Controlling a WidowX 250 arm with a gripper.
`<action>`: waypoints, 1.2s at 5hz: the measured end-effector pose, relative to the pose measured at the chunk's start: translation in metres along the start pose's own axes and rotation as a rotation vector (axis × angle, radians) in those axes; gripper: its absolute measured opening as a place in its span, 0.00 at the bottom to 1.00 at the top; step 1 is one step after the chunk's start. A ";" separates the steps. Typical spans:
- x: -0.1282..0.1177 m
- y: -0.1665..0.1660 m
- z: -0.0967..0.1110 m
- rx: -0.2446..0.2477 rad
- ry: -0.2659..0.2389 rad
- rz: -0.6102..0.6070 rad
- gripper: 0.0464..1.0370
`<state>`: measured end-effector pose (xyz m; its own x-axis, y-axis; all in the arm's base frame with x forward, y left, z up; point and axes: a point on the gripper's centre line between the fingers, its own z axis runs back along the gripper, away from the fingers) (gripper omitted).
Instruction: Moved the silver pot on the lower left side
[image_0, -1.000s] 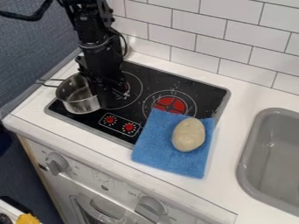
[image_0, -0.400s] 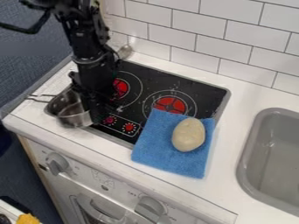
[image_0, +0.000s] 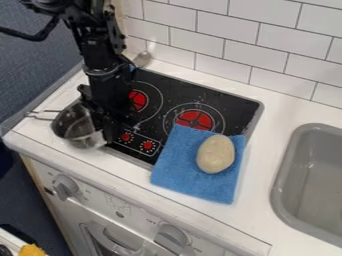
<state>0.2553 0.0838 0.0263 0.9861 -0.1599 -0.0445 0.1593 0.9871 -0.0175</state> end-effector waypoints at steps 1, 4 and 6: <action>0.001 0.001 -0.001 -0.002 0.004 0.008 0.53; 0.004 -0.007 0.039 0.016 -0.143 0.045 0.97; 0.004 -0.012 0.050 0.048 -0.154 0.038 0.96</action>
